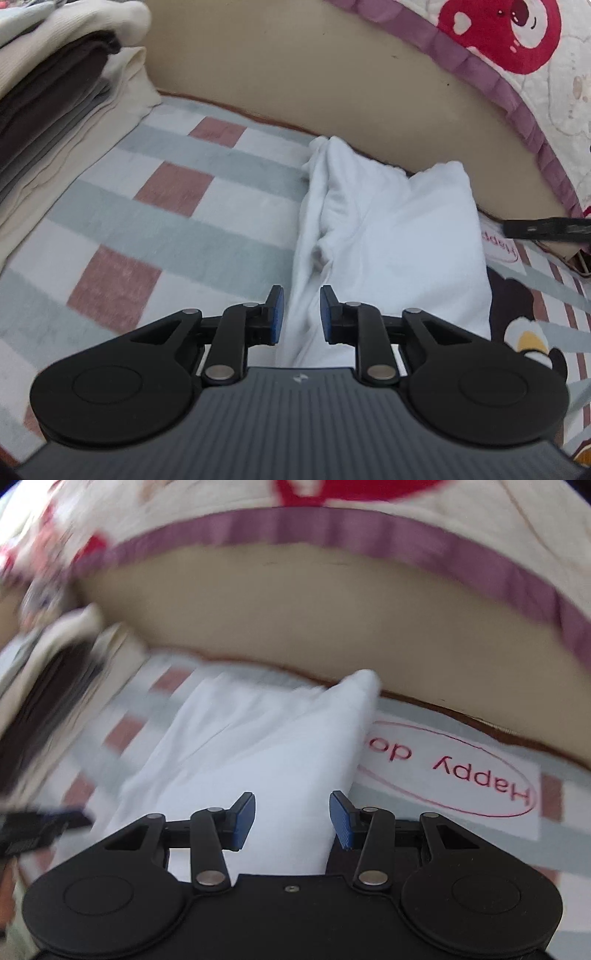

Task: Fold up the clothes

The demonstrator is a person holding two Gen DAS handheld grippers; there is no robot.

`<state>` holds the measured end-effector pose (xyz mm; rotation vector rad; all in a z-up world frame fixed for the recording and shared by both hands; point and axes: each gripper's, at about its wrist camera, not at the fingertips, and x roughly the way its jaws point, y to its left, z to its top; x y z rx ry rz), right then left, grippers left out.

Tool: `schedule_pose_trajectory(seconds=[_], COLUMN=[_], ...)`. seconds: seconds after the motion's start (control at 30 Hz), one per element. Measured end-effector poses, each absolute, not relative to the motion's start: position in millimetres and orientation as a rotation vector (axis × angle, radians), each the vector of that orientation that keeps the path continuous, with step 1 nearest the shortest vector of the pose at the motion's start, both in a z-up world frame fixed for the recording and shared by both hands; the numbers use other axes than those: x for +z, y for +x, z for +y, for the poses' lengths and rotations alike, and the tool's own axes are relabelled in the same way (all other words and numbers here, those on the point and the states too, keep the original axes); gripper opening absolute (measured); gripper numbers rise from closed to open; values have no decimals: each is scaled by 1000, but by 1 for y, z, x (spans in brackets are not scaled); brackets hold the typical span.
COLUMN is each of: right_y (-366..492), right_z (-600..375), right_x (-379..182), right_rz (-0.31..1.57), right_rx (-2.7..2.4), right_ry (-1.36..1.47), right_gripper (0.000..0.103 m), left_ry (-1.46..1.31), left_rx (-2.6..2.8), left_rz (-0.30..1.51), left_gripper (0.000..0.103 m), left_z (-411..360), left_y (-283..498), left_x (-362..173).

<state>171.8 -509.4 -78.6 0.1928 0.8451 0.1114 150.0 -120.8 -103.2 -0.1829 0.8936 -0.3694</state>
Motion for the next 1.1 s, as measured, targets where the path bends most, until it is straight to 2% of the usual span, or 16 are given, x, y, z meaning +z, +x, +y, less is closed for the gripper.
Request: schedule_pose_trajectory(seconds=[0.23, 0.43, 0.47, 0.57, 0.77, 0.8, 0.83, 0.87, 0.9, 1.03, 1.1], right_y=[180, 220, 226, 230, 235, 234, 233, 232, 231, 230, 230], right_z=[-538, -546, -549, -544, -547, -550, -553, -555, -557, -558, -555], right_x=[-126, -147, -148, -144, -144, -145, -145, -146, -147, -153, -157], right_rz=[731, 845, 860, 876, 907, 906, 903, 900, 897, 899, 901], right_rx=[147, 76, 78, 99, 135, 138, 141, 146, 151, 177, 179], right_ry=[339, 277, 281, 233, 232, 247, 264, 284, 304, 343, 325], right_gripper=[50, 48, 48, 48, 49, 49, 49, 49, 50, 50, 51], left_ry=[-87, 64, 75, 134, 172, 176, 184, 225, 265, 291, 286], left_rx=[-375, -391, -412, -459, -551, -561, -568, -564, -561, -575, -529], left_rz=[800, 762, 758, 722, 804, 828, 837, 835, 830, 584, 573], left_gripper=[22, 22, 25, 46, 52, 50, 36, 6, 6, 6, 6], left_z=[-157, -177, -179, -192, -230, -237, -243, -249, -255, -251, -247], left_y=[168, 188, 194, 221, 282, 291, 298, 300, 302, 264, 265], left_x=[-97, -102, -100, -96, -112, -117, -122, -124, -126, -97, -98])
